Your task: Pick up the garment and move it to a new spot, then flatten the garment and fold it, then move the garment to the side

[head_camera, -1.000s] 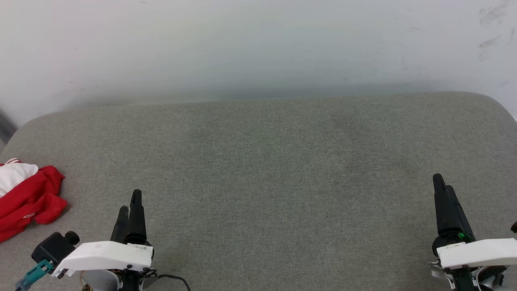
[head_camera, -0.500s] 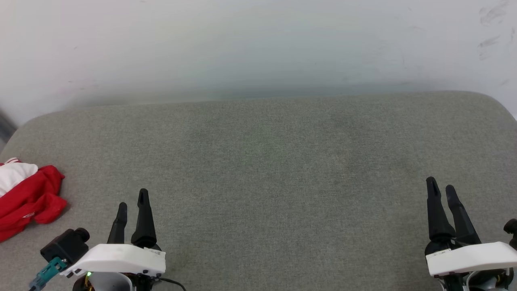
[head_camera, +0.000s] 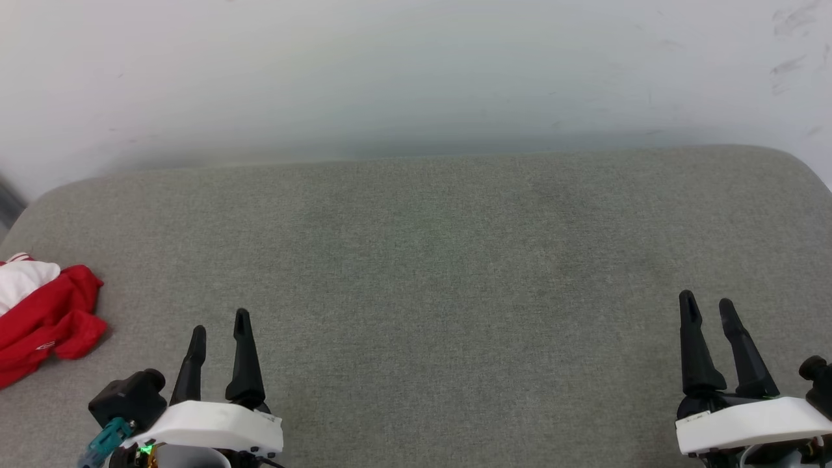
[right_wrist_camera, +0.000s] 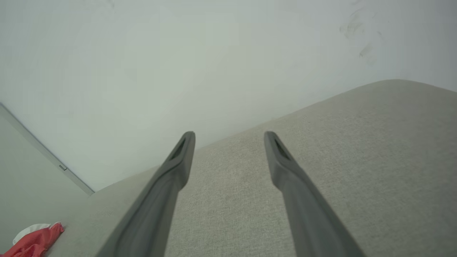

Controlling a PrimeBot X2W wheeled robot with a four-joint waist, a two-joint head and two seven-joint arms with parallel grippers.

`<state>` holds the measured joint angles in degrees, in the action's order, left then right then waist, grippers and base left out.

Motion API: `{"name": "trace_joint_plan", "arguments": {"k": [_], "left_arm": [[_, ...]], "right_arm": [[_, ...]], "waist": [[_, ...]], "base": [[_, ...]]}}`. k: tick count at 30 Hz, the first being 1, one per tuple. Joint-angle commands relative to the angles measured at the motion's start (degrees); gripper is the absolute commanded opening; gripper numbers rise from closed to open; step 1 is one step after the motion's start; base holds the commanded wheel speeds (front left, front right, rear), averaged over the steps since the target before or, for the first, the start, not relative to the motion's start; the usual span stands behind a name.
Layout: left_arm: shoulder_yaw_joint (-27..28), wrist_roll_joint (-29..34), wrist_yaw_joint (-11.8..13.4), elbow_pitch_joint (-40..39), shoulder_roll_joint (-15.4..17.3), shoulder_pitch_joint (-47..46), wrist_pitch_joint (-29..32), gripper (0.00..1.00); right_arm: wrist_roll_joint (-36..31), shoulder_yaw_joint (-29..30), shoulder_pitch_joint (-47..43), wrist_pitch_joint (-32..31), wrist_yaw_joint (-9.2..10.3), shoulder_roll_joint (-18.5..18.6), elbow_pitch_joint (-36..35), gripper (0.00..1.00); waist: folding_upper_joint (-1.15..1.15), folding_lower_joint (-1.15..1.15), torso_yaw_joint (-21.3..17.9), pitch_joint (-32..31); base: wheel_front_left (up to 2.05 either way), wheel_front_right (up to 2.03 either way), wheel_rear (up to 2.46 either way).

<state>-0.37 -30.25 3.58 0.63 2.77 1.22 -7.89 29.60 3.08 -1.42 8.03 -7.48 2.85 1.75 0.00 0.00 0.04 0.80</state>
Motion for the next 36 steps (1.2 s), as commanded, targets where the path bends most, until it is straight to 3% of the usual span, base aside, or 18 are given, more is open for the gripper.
{"name": "trace_joint_plan", "arguments": {"k": [1, 36], "left_arm": [[-0.3, 1.8, 0.4, -0.6, 0.2, 0.2, -0.7, 1.00], [-2.2, 19.6, 0.3, -0.4, 0.6, 2.9, -5.2, 1.00]], "right_arm": [[-1.7, -0.1, -0.2, 0.5, -0.01, 0.1, -1.1, 1.00], [-19.7, -0.9, -3.4, 5.2, -0.01, 0.1, -2.7, 1.00]], "waist": [[0.00, 0.00, 0.0, 0.0], [0.00, 0.00, 0.4, -0.2]], "base": [[0.00, 0.00, 0.00], [0.00, 0.00, 0.00]]}}
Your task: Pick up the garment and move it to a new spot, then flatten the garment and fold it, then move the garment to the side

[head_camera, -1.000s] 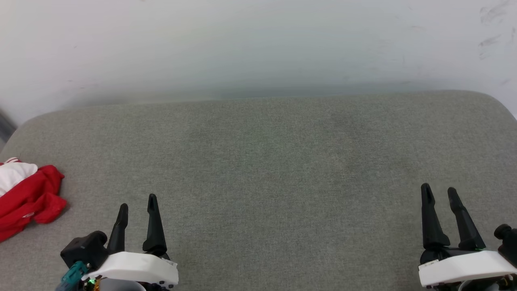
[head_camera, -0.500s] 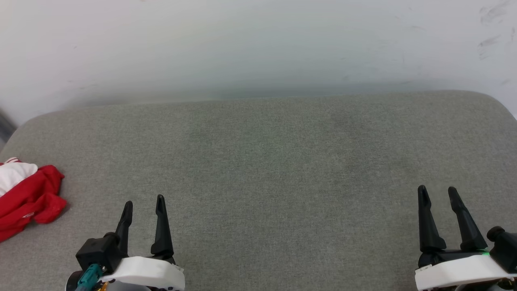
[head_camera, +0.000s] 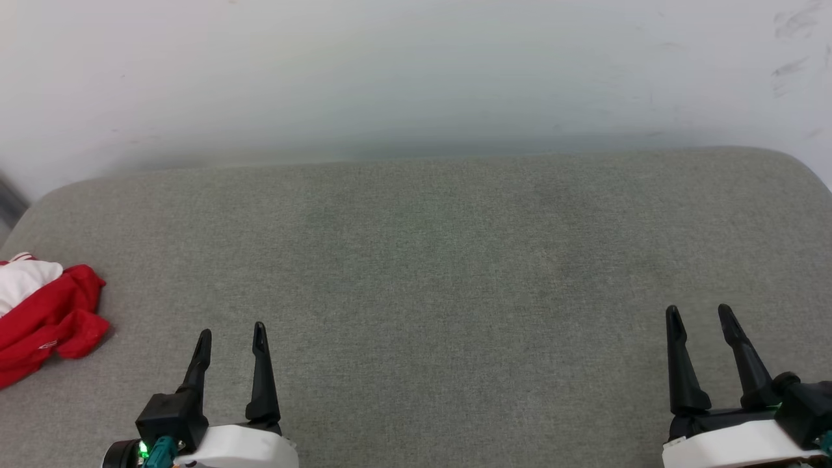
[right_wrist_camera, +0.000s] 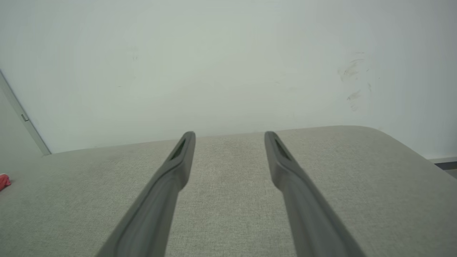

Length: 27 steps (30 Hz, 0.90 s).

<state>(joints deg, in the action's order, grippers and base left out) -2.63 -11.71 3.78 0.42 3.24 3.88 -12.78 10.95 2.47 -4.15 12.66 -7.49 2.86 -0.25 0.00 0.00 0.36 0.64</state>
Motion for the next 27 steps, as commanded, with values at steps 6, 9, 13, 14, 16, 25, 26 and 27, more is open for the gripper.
{"name": "trace_joint_plan", "arguments": {"k": [6, 9, 13, 14, 16, 25, 26, 27], "left_arm": [[0.2, 3.1, -0.2, 0.1, -0.1, 0.5, -1.0, 1.00], [0.4, 4.2, -0.4, 0.2, -0.2, 0.7, -1.3, 1.00], [0.6, 5.4, -0.8, 0.4, -0.2, 1.0, -1.8, 1.00], [0.6, 5.7, -0.9, 0.4, -0.3, 1.1, -1.8, 1.00], [0.7, 6.3, -1.1, 0.6, -0.3, 1.3, -2.1, 1.00], [1.1, 6.6, -1.6, 1.1, -0.4, 1.3, -2.6, 1.00], [1.1, 6.4, -1.6, 1.1, -0.4, 1.3, -2.6, 1.00], [1.1, 6.4, -1.6, 1.2, -0.4, 1.3, -2.6, 1.00]], "right_arm": [[-2.9, -0.6, -0.9, 1.2, 0.00, 0.0, -0.9, 1.00], [-3.8, -0.5, -1.3, 1.4, 0.00, 0.0, -0.8, 1.00], [-4.3, -0.5, -1.7, 1.9, 0.00, 0.0, -0.6, 1.00], [-4.4, -0.5, -1.8, 2.1, 0.01, 0.0, -0.6, 1.00], [-4.5, -0.4, -1.9, 2.2, 0.01, 0.0, -0.5, 1.00], [-3.4, -0.4, -1.9, 2.5, 0.01, 0.0, 0.0, 1.00], [-3.1, -0.3, -1.9, 2.5, 0.01, 0.0, 0.1, 1.00], [-3.0, -0.3, -1.9, 2.6, 0.01, 0.0, 0.2, 1.00]], "waist": [[0.00, 0.00, 0.2, 0.0], [0.00, 0.00, 0.2, 0.0], [0.00, 0.00, 0.2, -0.1], [0.00, 0.00, 0.2, -0.1], [0.00, 0.00, 0.2, -0.1], [0.00, 0.00, 0.2, -0.1], [0.00, 0.00, 0.1, -0.1], [0.00, 0.00, 0.1, -0.1]], "base": [[0.00, 0.00, 0.00], [0.00, 0.00, 0.00], [0.00, 0.00, 0.00], [0.00, 0.00, 0.00], [0.00, 0.00, 0.00], [0.00, 0.00, 0.00], [0.00, 0.00, 0.00], [0.00, 0.00, 0.00]]}}
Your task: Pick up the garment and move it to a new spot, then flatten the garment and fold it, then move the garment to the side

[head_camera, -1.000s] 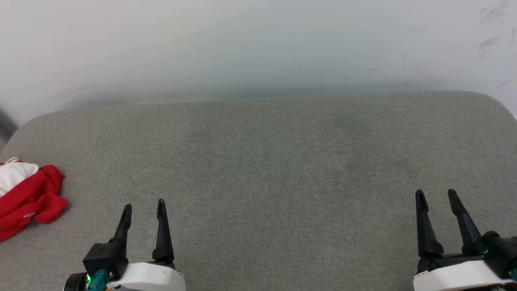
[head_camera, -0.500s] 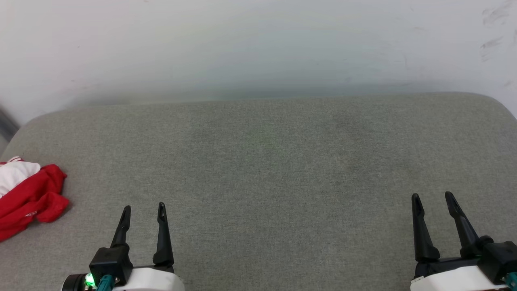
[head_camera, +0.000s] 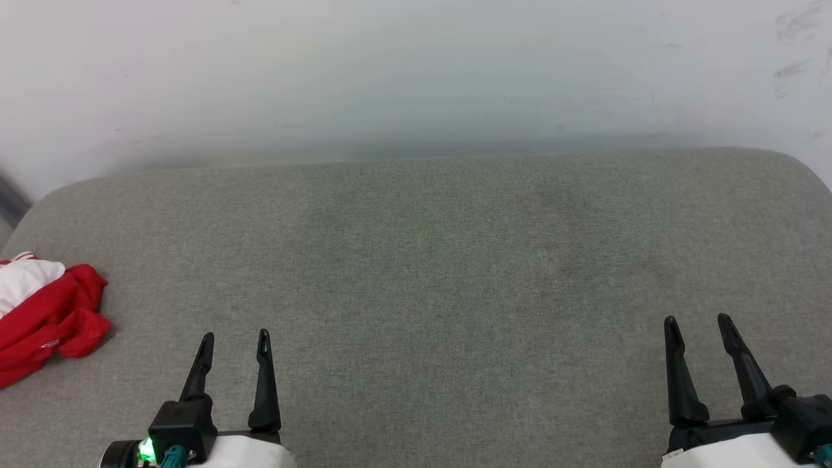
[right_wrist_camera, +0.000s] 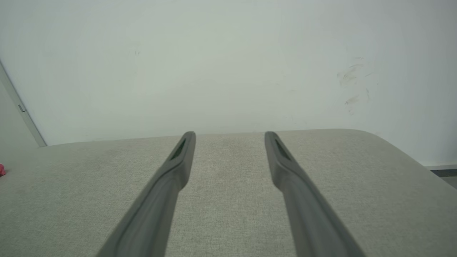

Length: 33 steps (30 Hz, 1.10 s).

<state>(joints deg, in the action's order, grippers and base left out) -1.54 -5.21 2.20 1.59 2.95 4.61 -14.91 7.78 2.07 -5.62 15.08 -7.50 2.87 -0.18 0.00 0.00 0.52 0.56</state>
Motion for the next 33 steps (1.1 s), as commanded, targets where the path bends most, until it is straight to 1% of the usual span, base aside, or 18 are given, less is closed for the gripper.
{"name": "trace_joint_plan", "arguments": {"k": [1, 12, 23, 29, 33], "left_arm": [[0.1, -0.3, 0.0, 0.0, -0.1, 0.6, -0.4, 1.00], [0.2, -1.5, 0.0, 0.7, -0.1, 0.6, -0.4, 1.00], [0.5, -1.5, 0.4, 1.2, -0.1, 0.2, -0.4, 1.00], [1.2, -1.4, 1.1, 1.2, -0.1, -0.2, -0.4, 1.00], [1.6, -1.4, 1.6, 1.3, -0.1, -0.4, -0.4, 1.00]], "right_arm": [[0.5, 0.0, -0.4, 0.1, 0.02, 0.0, 0.2, 1.00], [2.5, -0.1, -0.4, 0.1, 0.02, 0.0, 1.0, 1.00], [2.1, -0.2, -0.3, 0.1, 0.02, 0.0, 1.4, 1.00], [1.4, -1.1, -0.2, 0.1, 0.02, 0.0, 1.1, 1.00], [0.7, -1.4, -0.2, 0.1, 0.02, 0.0, 0.9, 1.00]], "waist": [[0.00, 0.00, 0.0, 0.0], [0.00, 0.00, 0.0, 0.0], [0.00, 0.00, 0.5, 0.0], [0.00, 0.00, 2.0, 0.0], [0.00, 0.00, 3.9, 0.0]], "base": [[0.00, 0.00, 0.00], [0.00, 0.00, 0.00], [0.00, 0.00, 0.00], [0.00, 0.00, 0.00], [0.00, 0.00, 0.00]]}}
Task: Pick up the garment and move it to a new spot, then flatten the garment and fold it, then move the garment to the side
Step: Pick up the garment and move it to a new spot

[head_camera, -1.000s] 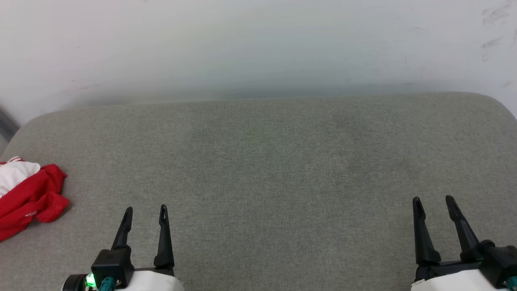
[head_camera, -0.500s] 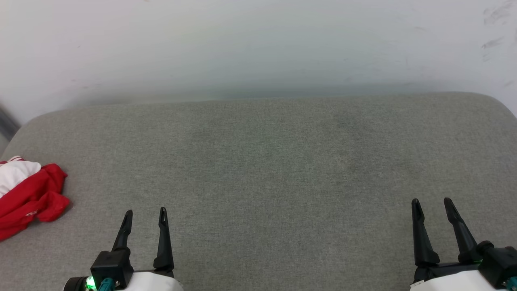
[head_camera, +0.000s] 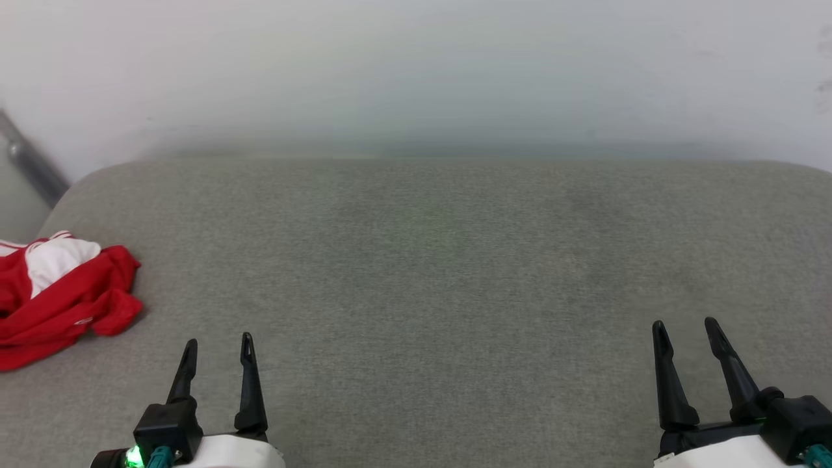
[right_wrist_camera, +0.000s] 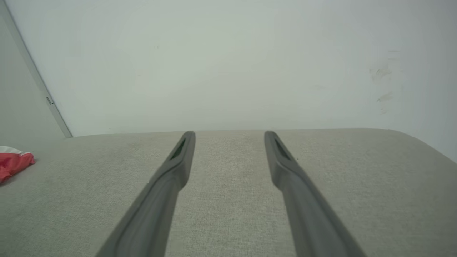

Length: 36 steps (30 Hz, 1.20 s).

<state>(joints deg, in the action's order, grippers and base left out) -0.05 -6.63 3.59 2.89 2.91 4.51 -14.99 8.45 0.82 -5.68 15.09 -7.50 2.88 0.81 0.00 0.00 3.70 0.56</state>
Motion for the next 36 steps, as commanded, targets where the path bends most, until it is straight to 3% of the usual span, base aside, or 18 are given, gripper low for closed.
{"name": "trace_joint_plan", "arguments": {"k": [1, 25, 36], "left_arm": [[0.3, 0.0, 0.4, -0.1, 0.0, -0.3, -0.3, 1.00], [2.2, -2.0, 3.0, -0.8, 0.0, 1.0, -0.2, 1.00], [2.4, -2.7, 4.5, -1.1, -0.1, 2.2, -0.2, 1.00]], "right_arm": [[0.1, 0.0, -0.2, 0.1, 0.02, 0.0, -0.1, 1.00], [-2.8, -1.2, -0.9, 0.1, 0.02, 0.0, -1.0, 1.00], [-3.3, -1.8, -1.4, 0.1, 0.02, 0.0, -1.2, 1.00]], "waist": [[0.00, 0.00, 1.3, 0.0], [0.00, 0.00, 20.0, 0.6], [0.00, 0.00, 24.3, 0.5]], "base": [[0.00, 0.00, 0.00], [0.00, 0.00, 0.00], [0.00, 0.00, 0.00]]}}
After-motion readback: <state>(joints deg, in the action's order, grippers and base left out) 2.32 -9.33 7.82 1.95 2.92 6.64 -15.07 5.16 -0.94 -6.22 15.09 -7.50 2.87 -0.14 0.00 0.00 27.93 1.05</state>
